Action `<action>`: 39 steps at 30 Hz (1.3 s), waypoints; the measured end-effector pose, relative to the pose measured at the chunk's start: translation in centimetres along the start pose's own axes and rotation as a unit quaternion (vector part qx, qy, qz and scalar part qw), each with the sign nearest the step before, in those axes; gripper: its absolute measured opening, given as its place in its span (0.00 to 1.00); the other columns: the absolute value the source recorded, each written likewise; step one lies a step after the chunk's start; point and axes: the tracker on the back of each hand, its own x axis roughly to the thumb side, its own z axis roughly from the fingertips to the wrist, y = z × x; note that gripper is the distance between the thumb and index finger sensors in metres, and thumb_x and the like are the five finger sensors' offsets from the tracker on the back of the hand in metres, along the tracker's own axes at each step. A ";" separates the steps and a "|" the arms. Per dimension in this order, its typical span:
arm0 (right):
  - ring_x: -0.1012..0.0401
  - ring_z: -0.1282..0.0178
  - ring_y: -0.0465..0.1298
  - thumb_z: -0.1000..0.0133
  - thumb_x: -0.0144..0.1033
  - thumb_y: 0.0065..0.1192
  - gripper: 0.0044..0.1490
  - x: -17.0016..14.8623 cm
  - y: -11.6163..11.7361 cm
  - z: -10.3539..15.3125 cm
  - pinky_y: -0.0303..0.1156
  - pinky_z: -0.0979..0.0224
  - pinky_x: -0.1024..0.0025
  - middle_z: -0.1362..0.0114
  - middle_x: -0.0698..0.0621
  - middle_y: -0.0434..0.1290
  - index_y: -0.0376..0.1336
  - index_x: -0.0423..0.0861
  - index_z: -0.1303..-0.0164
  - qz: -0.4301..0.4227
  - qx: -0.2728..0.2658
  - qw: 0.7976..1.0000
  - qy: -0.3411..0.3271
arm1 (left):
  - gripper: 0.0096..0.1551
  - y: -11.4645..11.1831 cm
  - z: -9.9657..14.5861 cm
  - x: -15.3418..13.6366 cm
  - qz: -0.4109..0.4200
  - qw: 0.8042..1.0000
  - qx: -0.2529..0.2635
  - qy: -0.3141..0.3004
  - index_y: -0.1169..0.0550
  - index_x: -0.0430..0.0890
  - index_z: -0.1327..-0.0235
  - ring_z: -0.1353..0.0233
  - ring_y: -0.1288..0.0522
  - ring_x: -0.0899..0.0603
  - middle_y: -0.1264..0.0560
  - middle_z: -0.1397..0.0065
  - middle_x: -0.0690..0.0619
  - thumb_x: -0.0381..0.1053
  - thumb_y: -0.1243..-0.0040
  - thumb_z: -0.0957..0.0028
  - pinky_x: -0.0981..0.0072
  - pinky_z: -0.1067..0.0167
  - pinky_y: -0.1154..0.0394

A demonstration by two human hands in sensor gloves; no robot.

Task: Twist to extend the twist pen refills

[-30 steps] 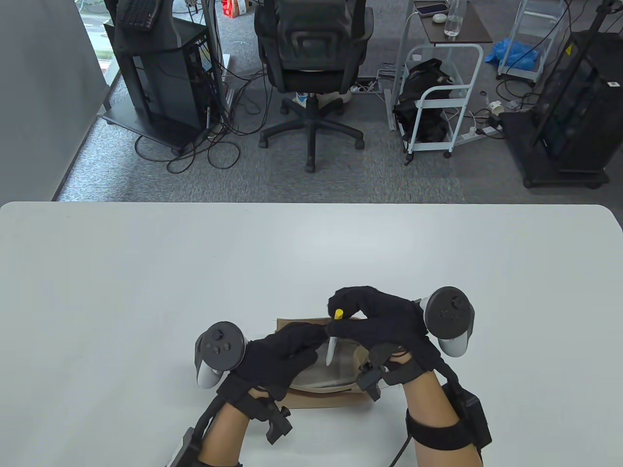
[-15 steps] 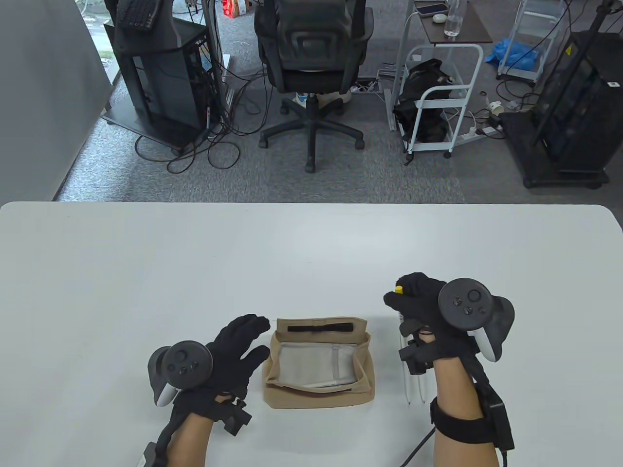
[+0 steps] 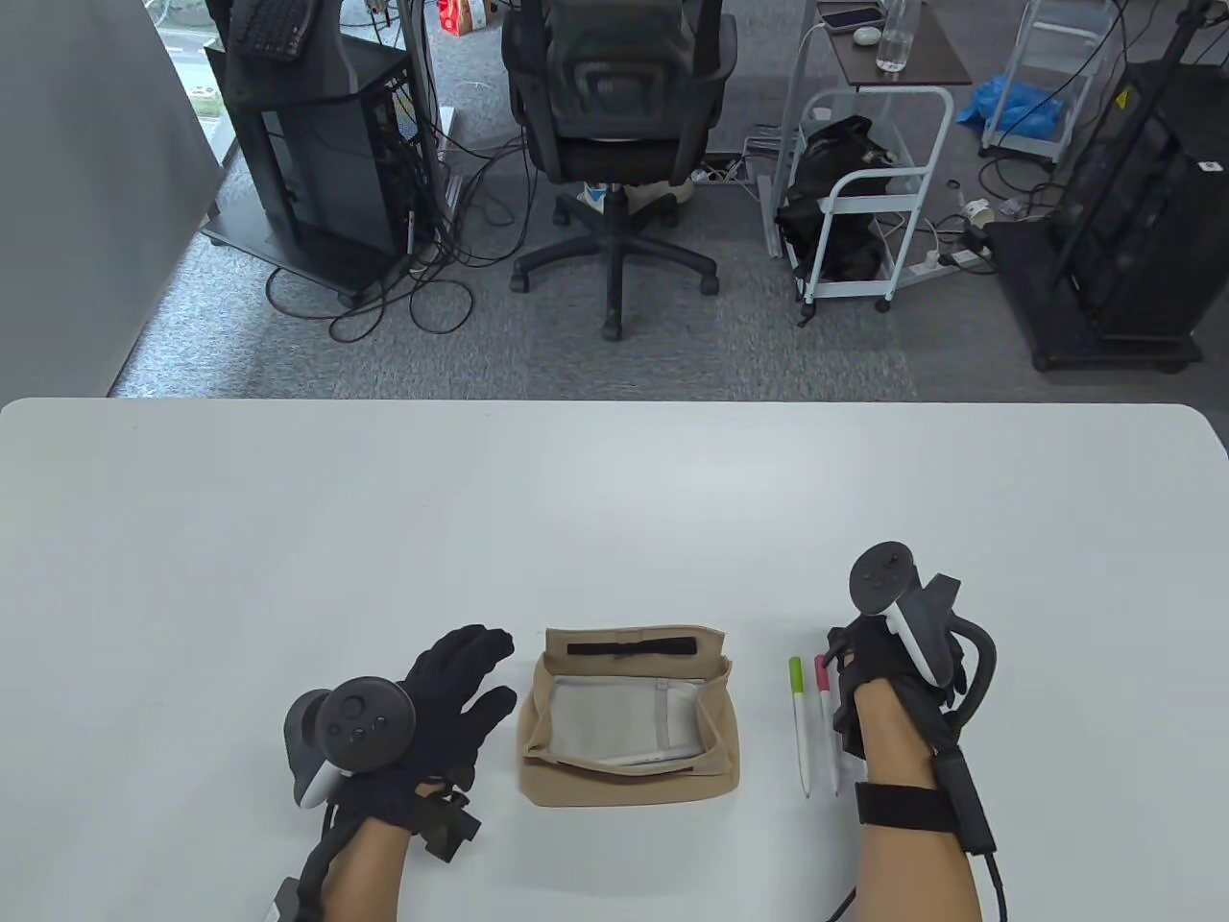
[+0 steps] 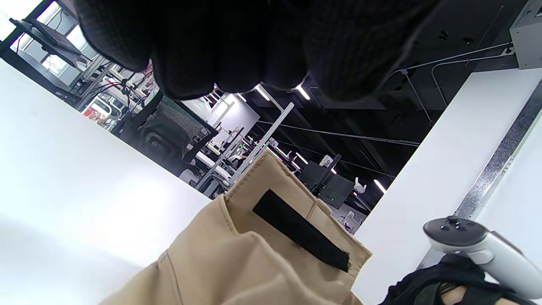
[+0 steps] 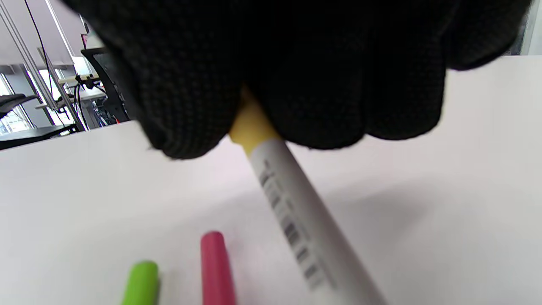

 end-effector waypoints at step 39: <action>0.41 0.50 0.82 0.58 0.48 0.82 0.37 -1.0 2.7 -0.8 0.72 0.40 0.34 0.57 0.35 0.88 0.80 0.29 0.56 0.028 0.002 0.999 0.029 | 0.39 -0.3 0.0 0.0 -0.015 1.000 -0.017 0.007 0.26 0.41 0.29 0.29 0.26 0.29 0.30 0.25 0.36 0.55 0.32 0.53 0.34 0.35 0.31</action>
